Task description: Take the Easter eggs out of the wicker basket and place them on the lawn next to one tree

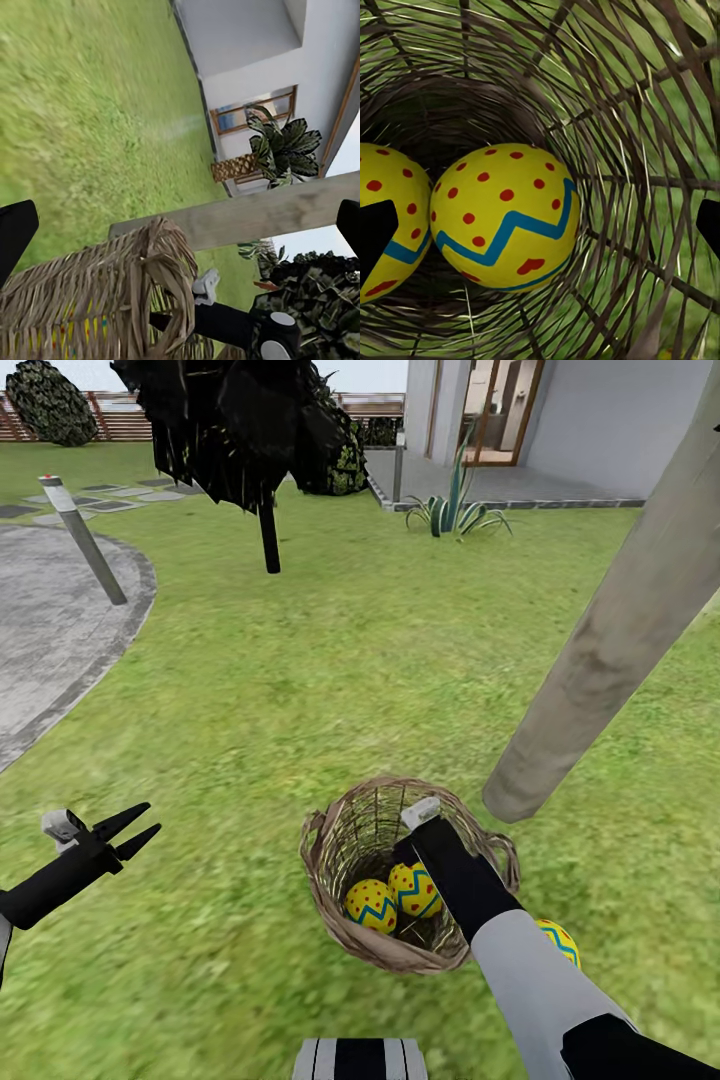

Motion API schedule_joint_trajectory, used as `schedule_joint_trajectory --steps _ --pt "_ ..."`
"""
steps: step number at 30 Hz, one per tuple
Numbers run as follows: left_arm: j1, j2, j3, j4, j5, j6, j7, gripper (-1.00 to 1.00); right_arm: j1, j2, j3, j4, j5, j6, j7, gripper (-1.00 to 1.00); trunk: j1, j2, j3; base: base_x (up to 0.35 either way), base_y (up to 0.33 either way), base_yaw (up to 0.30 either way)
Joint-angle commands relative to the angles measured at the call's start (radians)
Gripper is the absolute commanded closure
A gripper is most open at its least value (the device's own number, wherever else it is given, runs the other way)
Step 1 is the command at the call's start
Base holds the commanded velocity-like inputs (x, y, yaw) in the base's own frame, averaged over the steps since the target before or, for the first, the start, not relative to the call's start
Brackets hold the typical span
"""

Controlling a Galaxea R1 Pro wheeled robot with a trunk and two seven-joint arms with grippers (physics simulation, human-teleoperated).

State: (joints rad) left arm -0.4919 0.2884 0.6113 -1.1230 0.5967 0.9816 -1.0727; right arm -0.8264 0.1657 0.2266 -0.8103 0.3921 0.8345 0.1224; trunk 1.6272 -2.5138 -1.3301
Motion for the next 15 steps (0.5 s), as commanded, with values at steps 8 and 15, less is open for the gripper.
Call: schedule_joint_trajectory --steps 8,15 --pt "-0.001 0.000 0.001 0.000 0.000 0.005 -0.003 -1.00 0.000 -0.002 0.000 -0.001 0.013 0.005 0.008 -1.00 0.003 -0.002 -0.032 0.000 0.000 0.000" --pt "-0.001 0.000 0.001 -0.006 0.000 0.005 -0.003 -1.00 0.000 -0.002 0.001 -0.012 0.015 0.005 0.006 -1.00 0.007 -0.004 -0.059 0.000 0.000 0.000"
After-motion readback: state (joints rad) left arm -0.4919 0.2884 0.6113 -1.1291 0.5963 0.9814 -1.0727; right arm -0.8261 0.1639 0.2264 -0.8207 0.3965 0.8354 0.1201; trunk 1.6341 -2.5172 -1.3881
